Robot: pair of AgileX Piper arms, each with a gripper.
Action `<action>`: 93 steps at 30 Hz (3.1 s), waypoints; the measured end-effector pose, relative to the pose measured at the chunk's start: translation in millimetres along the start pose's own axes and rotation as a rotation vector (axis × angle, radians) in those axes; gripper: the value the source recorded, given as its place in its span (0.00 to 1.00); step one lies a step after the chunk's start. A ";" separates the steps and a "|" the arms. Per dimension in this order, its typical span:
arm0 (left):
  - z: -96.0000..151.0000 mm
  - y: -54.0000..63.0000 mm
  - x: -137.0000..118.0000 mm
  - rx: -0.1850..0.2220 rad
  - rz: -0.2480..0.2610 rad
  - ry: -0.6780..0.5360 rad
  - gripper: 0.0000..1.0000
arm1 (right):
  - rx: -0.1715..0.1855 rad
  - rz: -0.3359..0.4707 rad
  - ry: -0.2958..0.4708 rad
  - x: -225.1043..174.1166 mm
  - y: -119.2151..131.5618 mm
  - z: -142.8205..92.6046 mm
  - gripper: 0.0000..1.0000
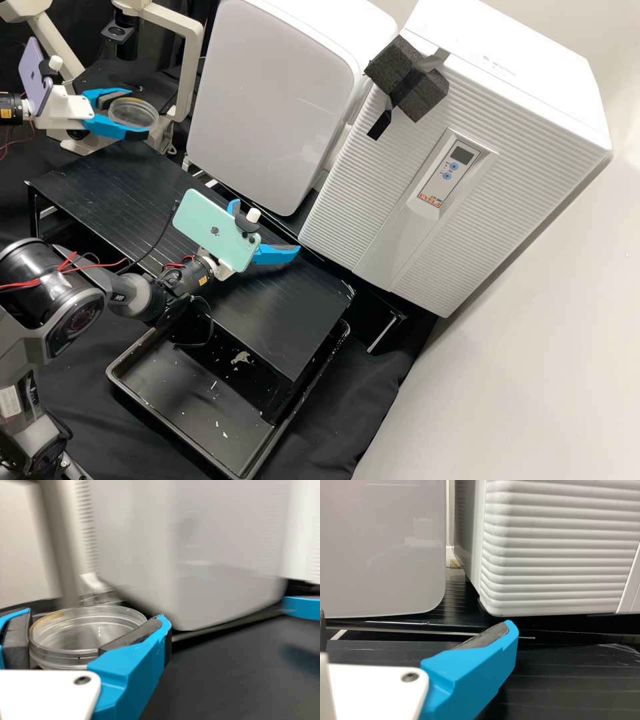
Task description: Place the petri dish on the bench
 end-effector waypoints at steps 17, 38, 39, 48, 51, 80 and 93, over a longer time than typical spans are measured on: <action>90.1 -10.5 35.1 -0.024 -0.081 -0.382 0.00 | 0.000 0.000 0.000 0.0 0.0 0.0 1.00; 118.0 -53.6 73.0 0.017 -0.202 -0.431 0.00 | 0.000 0.000 0.000 0.0 0.0 0.0 1.00; 117.6 -53.9 73.8 0.018 -0.199 -0.429 0.00 | 0.000 0.000 0.000 0.0 0.0 0.0 1.00; 117.5 -53.8 75.1 0.014 -0.193 -0.427 1.00 | 0.000 0.000 0.000 0.0 0.0 0.0 1.00; 117.1 -55.2 76.5 0.013 -0.195 -0.427 1.00 | 0.000 0.000 0.000 0.0 0.0 0.0 1.00; 98.4 -45.6 18.6 0.087 -0.074 -0.439 1.00 | 0.000 0.000 0.000 0.0 0.0 0.0 1.00; 27.7 -17.9 -35.5 0.172 0.274 0.085 1.00 | 0.000 0.000 0.000 0.0 0.0 0.0 1.00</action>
